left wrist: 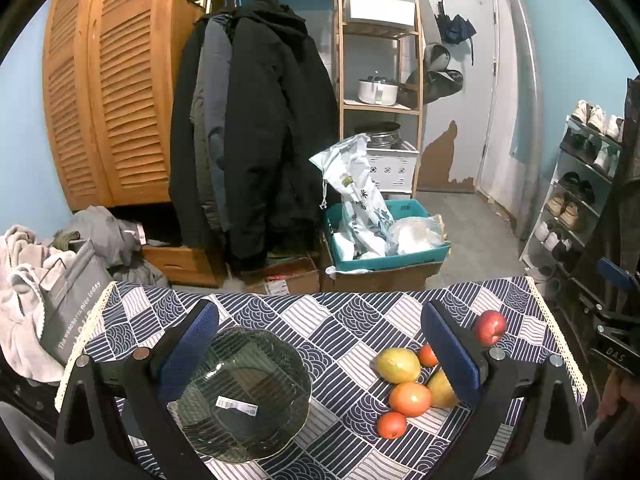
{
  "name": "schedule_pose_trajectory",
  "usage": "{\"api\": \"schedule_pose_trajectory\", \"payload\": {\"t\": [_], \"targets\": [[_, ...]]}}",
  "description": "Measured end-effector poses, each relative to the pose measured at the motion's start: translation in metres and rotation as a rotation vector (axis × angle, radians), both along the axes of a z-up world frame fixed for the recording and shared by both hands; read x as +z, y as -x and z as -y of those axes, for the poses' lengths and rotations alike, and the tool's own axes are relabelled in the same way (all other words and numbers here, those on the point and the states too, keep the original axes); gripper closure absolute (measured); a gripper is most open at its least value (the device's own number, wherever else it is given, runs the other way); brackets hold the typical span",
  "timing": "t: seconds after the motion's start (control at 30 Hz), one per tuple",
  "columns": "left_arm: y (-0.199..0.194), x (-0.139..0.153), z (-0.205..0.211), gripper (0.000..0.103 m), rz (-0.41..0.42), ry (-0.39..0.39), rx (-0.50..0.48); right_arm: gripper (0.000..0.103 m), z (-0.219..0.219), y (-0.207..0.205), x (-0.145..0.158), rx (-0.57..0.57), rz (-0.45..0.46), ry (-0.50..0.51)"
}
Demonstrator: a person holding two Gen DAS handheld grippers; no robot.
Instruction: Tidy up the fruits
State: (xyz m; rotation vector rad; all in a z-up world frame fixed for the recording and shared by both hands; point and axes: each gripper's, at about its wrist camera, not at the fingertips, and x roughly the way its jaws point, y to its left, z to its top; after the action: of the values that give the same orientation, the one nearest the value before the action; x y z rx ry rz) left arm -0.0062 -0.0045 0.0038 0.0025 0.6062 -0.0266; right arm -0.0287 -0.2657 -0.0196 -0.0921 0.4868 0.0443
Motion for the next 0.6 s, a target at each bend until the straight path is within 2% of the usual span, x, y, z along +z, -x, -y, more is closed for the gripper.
{"api": "schedule_pose_trajectory", "payload": {"t": [0.6], "targets": [[0.0018,-0.0013,0.0018,0.001,-0.001,-0.003,0.001,0.013,0.0004,-0.0007,0.0017,-0.001,-0.002,0.003]]}}
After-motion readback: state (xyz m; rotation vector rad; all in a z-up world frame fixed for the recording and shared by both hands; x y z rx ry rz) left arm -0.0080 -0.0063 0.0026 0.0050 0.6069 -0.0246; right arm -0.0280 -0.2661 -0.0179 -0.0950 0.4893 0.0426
